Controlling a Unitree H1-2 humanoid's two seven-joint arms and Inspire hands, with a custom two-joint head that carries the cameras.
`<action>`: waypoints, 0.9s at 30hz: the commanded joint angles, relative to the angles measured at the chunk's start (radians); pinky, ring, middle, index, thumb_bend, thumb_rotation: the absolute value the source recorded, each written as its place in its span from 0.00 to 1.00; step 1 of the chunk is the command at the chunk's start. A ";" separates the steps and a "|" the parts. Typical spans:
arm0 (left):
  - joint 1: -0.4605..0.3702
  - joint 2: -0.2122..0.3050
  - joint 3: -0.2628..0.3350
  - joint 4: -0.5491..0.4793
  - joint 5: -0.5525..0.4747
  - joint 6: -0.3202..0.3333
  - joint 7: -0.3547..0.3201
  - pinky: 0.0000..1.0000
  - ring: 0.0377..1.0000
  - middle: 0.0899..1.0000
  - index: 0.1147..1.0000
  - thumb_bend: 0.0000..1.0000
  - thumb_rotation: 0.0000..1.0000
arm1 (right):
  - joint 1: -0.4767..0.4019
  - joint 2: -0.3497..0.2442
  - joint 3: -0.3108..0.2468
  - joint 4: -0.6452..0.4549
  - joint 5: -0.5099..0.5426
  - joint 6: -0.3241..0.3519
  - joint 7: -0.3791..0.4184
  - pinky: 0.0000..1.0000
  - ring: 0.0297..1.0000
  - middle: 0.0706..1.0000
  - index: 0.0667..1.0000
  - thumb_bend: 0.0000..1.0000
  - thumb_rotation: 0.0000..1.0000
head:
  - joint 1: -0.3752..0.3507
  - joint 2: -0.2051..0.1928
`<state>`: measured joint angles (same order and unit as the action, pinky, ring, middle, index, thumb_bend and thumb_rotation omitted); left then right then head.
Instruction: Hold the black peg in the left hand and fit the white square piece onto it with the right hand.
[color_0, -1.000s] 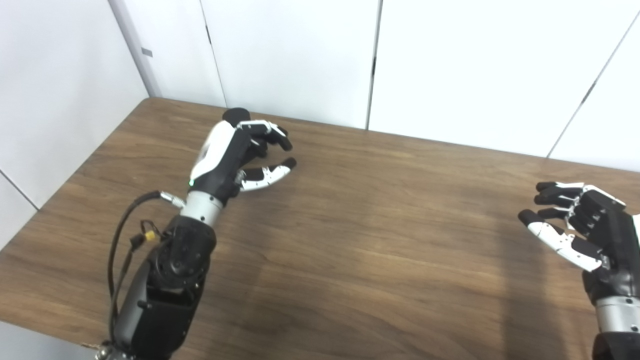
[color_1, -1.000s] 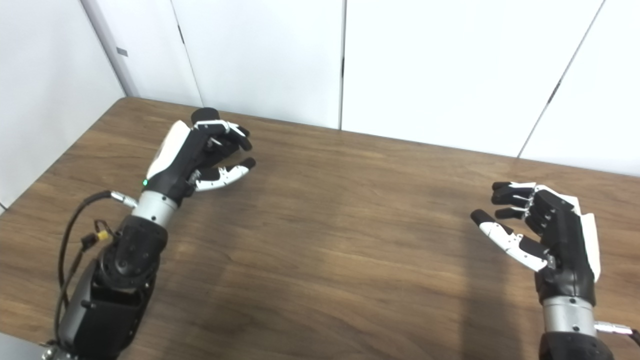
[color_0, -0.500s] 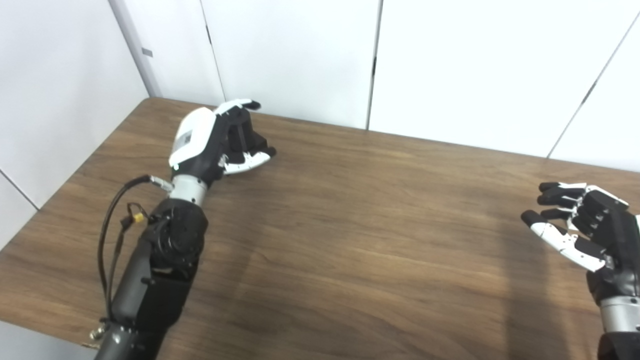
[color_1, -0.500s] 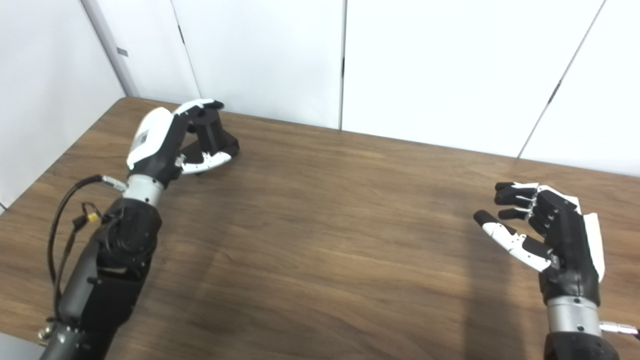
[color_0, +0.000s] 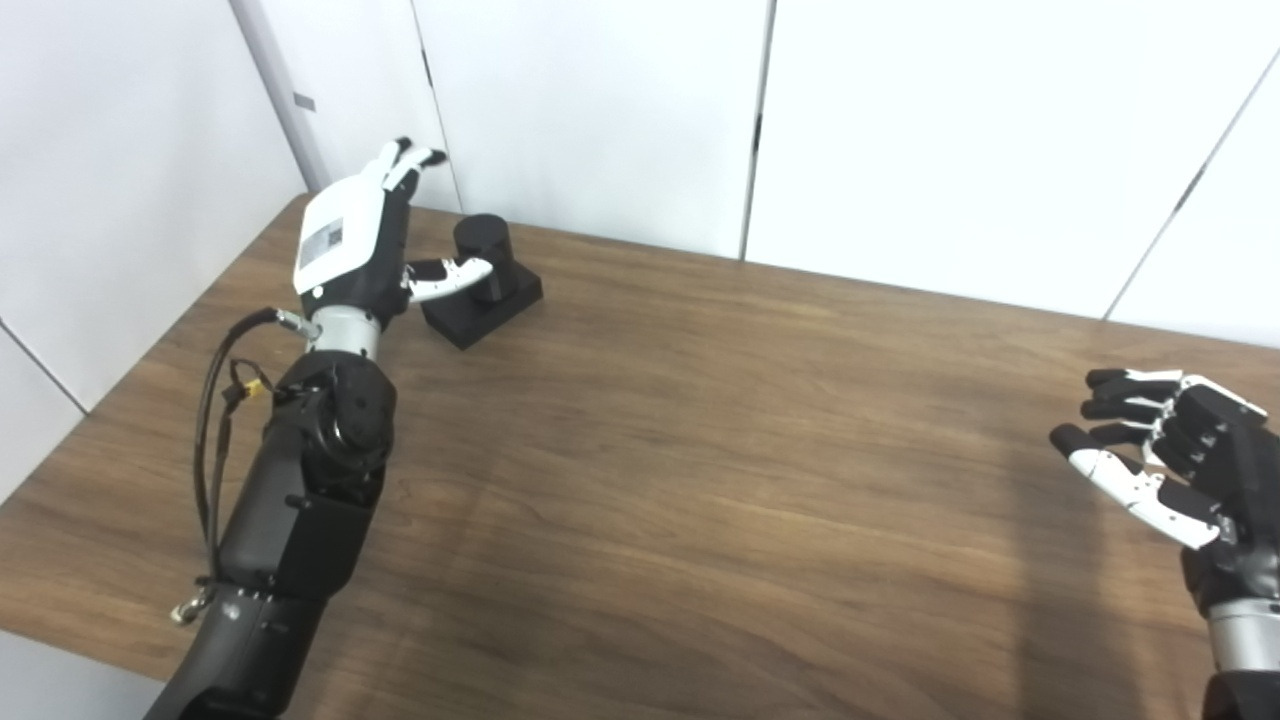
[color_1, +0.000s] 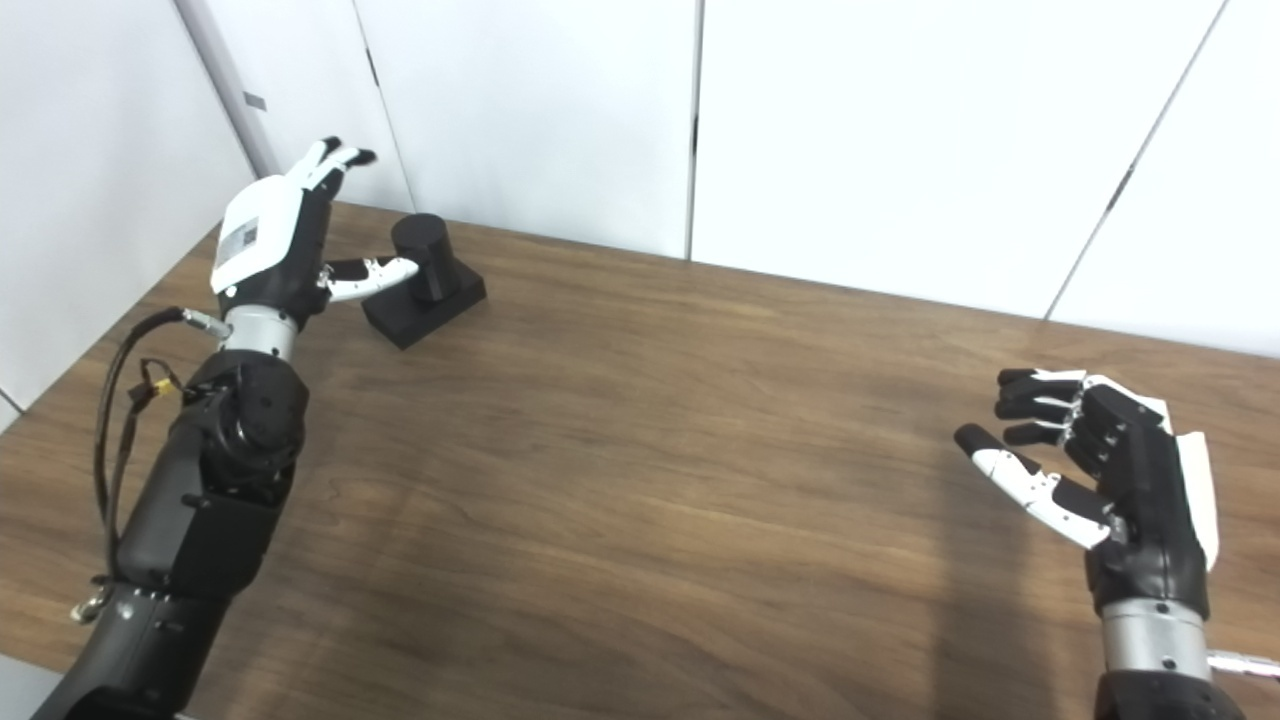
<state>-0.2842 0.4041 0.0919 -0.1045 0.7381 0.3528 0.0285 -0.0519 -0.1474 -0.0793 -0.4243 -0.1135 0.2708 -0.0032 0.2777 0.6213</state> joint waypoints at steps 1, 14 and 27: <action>-0.055 0.017 0.006 -0.001 0.003 0.009 0.025 0.80 1.00 1.00 0.95 0.85 0.36 | -0.025 -0.008 -0.004 -0.023 0.004 -0.037 0.002 0.52 0.58 0.62 0.45 0.50 0.11 | 0.001 0.001; -0.101 0.054 -0.029 0.075 0.120 0.117 -0.097 0.91 1.00 1.00 0.84 0.93 0.49 | -0.025 -0.007 -0.008 -0.014 0.013 -0.045 -0.002 0.54 0.60 0.62 0.45 0.50 0.11 | -0.003 0.006; -0.163 0.052 -0.028 0.170 0.230 0.117 -0.245 0.95 1.00 1.00 0.76 0.96 0.55 | -0.028 -0.007 -0.007 -0.021 0.009 -0.038 -0.002 0.53 0.59 0.61 0.45 0.50 0.11 | -0.008 0.013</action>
<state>-0.3874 0.4286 0.0591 0.0729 0.9381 0.4687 -0.2208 -0.0517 -0.1477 -0.0796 -0.4203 -0.1054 0.2674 -0.0036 0.2715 0.6305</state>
